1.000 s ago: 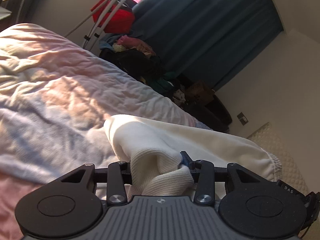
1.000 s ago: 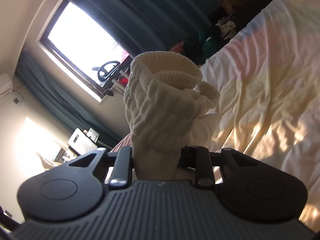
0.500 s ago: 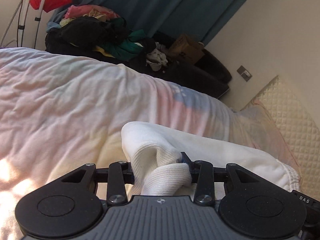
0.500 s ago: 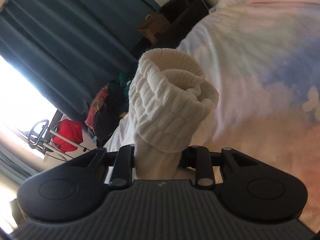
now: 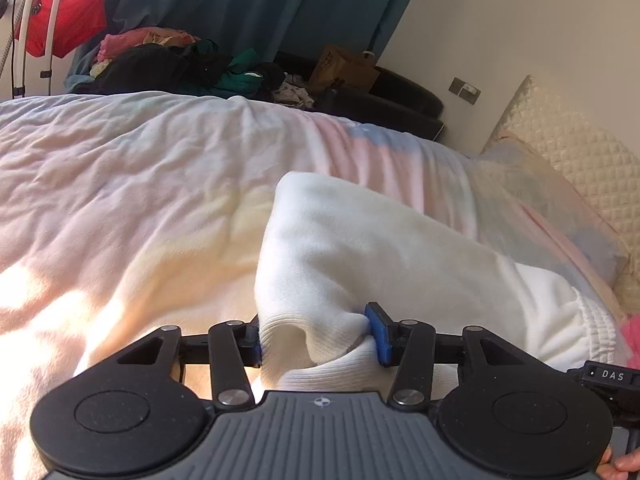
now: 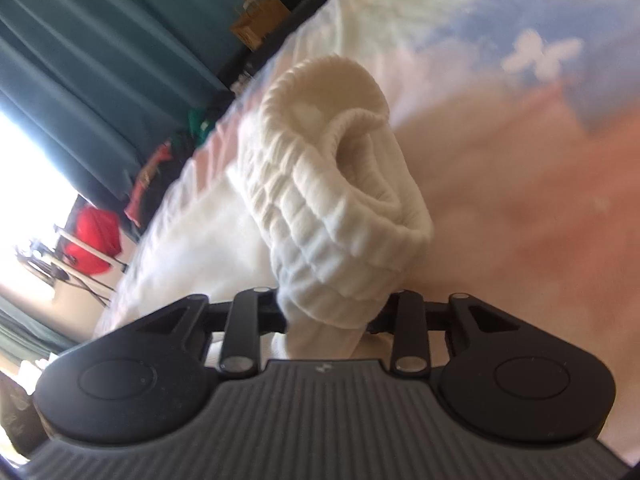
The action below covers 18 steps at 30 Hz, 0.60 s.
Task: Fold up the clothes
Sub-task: 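Lower the folded sweatpants onto the bed and open both tools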
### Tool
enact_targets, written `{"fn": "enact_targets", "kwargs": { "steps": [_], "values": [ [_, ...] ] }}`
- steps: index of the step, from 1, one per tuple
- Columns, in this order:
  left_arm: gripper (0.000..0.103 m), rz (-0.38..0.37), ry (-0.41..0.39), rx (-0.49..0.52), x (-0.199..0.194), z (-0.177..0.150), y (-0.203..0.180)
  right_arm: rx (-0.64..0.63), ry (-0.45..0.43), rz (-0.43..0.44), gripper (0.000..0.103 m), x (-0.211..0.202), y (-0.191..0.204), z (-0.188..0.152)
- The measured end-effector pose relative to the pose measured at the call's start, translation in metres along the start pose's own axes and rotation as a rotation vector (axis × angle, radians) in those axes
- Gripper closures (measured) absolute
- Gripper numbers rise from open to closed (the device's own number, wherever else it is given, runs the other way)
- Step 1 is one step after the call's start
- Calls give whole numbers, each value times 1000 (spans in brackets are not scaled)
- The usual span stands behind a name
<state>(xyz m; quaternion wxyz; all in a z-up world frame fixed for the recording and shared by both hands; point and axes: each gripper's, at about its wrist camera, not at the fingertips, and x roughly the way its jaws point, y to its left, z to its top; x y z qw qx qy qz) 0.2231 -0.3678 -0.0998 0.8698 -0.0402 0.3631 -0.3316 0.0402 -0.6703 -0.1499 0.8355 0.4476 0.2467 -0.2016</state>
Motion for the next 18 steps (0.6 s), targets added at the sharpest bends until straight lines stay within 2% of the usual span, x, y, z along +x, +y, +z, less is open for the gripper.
{"fn": "enact_targets", "kwargs": {
  "steps": [3, 5, 8, 9, 10, 14, 16, 17, 18],
  "values": [
    [46, 32, -23, 34, -24, -1, -9, 62, 37, -18, 62, -20, -2, -1],
    [45, 57, -31, 39, -41, 4, -18, 48, 48, -66, 62, -39, 7, 2],
    [39, 35, -68, 37, -84, 18, -34, -14, 41, -100, 62, -75, 26, 5],
    [34, 23, -85, 45, -99, 22, -41, -37, 35, -106, 63, -88, 33, 6],
    [28, 30, -107, 64, -114, 25, -50, -69, 15, -105, 63, -102, 39, 9],
    [21, 30, -184, 133, -180, 33, -83, -170, -72, -46, 62, -159, 70, 4],
    [10, 25, -210, 151, -208, 34, -94, -221, -116, -17, 62, -187, 85, 2],
    [7, 23, -224, 156, -224, 34, -99, -246, -138, -2, 61, -202, 93, 1],
    [1, 21, -241, 164, -240, 33, -102, -271, -160, 12, 49, -216, 100, 0]
  ]
}}
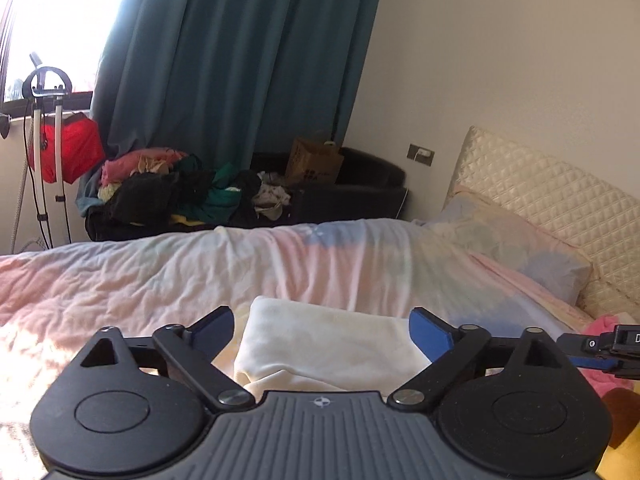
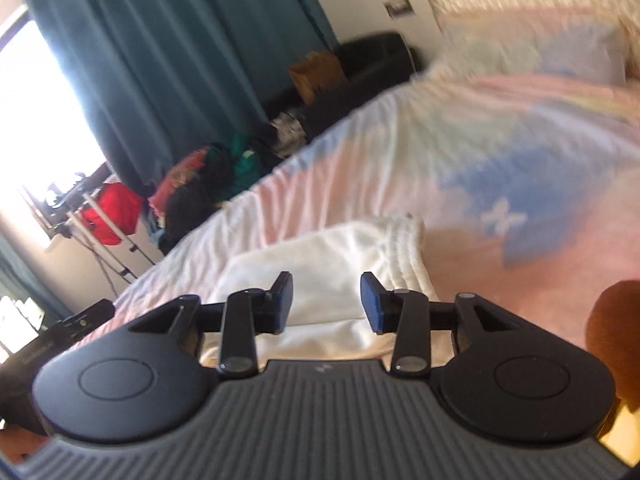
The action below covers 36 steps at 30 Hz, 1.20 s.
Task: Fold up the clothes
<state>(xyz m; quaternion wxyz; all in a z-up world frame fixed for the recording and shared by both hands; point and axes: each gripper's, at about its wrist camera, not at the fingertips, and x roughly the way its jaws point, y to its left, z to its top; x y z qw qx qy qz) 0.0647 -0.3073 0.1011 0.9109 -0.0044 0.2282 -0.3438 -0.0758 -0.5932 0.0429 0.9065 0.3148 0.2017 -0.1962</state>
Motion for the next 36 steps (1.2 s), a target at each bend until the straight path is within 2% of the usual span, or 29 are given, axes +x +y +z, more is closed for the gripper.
{"fn": "enact_targets", "kwargs": {
  "steps": [1, 2, 3, 9, 17, 28, 32, 36],
  "values": [
    [0, -1, -17, 8, -16, 3, -3, -24, -24, 14, 38, -14, 8, 3],
    [0, -3, -34, 17, -31, 6, -5, -48, -47, 27, 16, -28, 15, 6],
    [0, -4, -40, 18, -45, 7, -6, -73, -71, 41, 10, -42, 23, 10],
    [0, 25, -89, 54, -120, 0, -12, -200, -178, 61, 11, -106, 57, -7],
    [0, 35, -138, 89, -184, -31, -20, -264, -270, 46, 11, -134, 71, -60],
    [0, 34, -124, 107, -197, -73, -22, -363, -346, -25, 11, -130, 76, -123],
    [0, 80, -121, 151, -194, -80, -21, -362, -324, -52, 11, -116, 74, -138],
    [0, 74, -137, 123, -194, -90, -11, -344, -321, -66, 11, -107, 73, -147]
  ]
}}
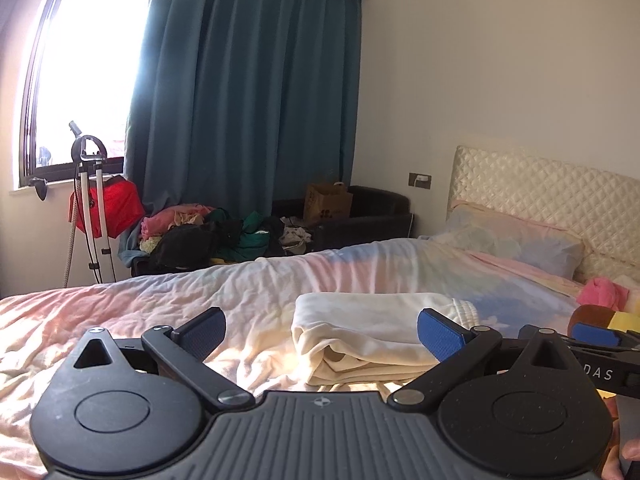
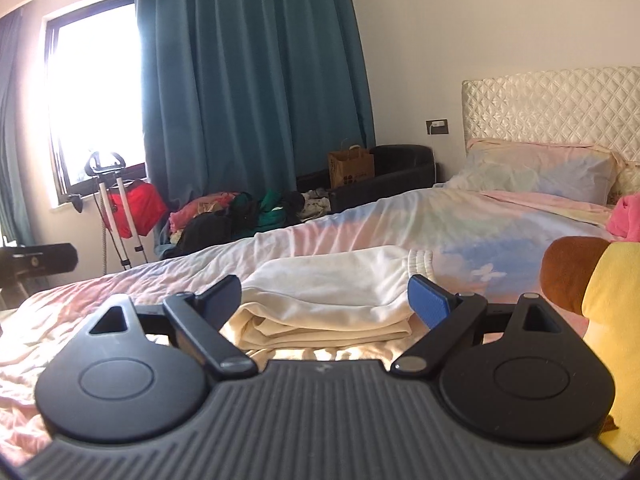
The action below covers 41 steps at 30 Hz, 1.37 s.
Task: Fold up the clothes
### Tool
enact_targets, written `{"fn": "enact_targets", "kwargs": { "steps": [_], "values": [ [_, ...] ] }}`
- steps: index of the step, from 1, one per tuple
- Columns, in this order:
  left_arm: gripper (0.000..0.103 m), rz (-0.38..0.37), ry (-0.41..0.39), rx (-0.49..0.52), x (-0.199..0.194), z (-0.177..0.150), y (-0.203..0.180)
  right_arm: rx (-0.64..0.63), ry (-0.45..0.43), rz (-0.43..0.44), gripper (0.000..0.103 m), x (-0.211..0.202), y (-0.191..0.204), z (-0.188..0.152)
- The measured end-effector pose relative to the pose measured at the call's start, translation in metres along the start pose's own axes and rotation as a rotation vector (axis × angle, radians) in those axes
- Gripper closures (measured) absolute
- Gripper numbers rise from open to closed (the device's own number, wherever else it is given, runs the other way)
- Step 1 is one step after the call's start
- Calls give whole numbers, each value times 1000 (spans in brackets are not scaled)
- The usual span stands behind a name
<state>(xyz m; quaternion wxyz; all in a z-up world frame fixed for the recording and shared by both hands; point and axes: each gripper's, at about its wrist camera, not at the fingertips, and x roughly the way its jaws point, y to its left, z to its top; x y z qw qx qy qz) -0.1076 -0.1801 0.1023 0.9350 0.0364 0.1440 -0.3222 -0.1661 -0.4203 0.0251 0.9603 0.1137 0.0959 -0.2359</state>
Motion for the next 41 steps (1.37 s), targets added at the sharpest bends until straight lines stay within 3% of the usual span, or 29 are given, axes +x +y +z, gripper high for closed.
{"fn": "enact_targets", "kwargs": {
  "steps": [9, 24, 41],
  "values": [
    [0, 31, 21, 21, 11, -28, 4, -16, 27, -32, 11, 7, 12, -21],
    [0, 63, 32, 18, 16, -35, -5, -103, 33, -66, 11, 11, 26, -26],
    [0, 68, 27, 29, 16, -38, -6, -86, 35, -72, 11, 12, 23, -23]
  ]
}}
